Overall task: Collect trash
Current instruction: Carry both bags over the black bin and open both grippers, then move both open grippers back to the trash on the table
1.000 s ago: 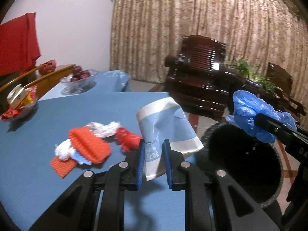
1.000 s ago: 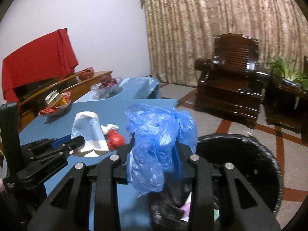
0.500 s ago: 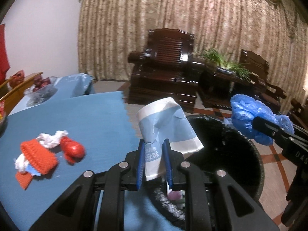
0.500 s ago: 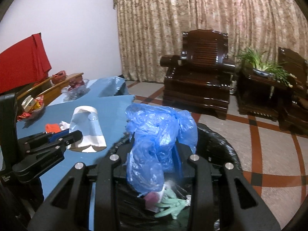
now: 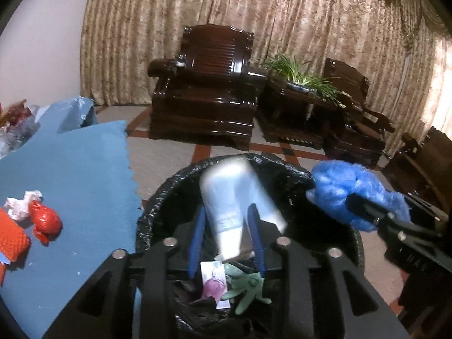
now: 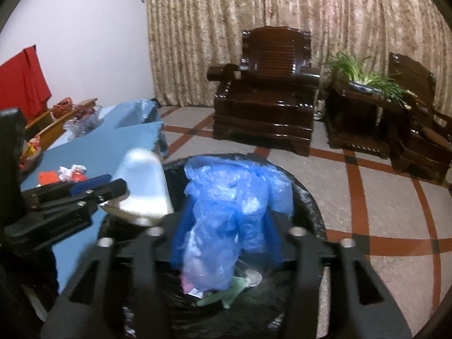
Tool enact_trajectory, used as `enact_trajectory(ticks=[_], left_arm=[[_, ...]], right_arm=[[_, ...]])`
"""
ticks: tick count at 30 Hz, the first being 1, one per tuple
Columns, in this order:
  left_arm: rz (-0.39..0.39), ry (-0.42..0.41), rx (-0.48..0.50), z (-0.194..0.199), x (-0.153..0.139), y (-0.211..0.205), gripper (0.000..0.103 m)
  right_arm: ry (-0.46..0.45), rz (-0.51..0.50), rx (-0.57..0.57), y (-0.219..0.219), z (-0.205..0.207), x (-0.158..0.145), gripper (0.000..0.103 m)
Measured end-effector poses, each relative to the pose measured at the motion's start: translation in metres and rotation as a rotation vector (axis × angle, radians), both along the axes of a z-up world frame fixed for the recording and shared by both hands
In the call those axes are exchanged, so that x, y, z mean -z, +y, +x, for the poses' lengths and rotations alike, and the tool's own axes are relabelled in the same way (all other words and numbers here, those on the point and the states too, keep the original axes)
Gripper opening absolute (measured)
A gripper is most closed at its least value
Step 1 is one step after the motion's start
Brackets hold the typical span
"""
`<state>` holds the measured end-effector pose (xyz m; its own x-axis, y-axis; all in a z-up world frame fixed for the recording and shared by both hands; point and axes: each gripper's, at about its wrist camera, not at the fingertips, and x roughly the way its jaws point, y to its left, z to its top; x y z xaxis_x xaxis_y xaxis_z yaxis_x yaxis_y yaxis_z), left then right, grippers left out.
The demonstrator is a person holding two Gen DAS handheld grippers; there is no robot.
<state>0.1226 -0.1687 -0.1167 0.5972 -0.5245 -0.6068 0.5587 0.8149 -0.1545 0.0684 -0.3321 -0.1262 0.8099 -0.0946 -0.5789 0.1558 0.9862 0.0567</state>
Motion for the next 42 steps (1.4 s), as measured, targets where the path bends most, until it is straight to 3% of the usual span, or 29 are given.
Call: enact_trajectory(ticks=[2, 5, 11, 17, 32, 42], left_arm=[[-0.004, -0.001, 0.001, 0.000, 0.000, 0.003, 0.055], [0.002, -0.012, -0.014, -0.001, -0.001, 0.011, 0.063], [-0.005, -0.056, -0.090, -0.005, -0.011, 0.037, 0.085], [-0.013, -0.090, -0.192, -0.009, -0.023, 0.080, 0.097], [0.032, -0.144, -0.487, -0.018, -0.029, 0.218, 0.097], [0.058, -0.154, -0.606, -0.005, -0.021, 0.278, 0.096]], right_arm=[[-0.002, -0.004, 0.018, -0.003, -0.003, 0.002, 0.077], [-0.011, -0.009, 0.030, -0.006, -0.005, 0.003, 0.092], [-0.027, 0.019, 0.022, 0.002, -0.006, -0.002, 0.096], [-0.058, 0.038, -0.026, 0.026, -0.003, -0.014, 0.098], [-0.050, 0.057, -0.287, 0.145, 0.048, -0.024, 0.098], [-0.062, 0.051, -0.390, 0.206, 0.089, -0.023, 0.098]])
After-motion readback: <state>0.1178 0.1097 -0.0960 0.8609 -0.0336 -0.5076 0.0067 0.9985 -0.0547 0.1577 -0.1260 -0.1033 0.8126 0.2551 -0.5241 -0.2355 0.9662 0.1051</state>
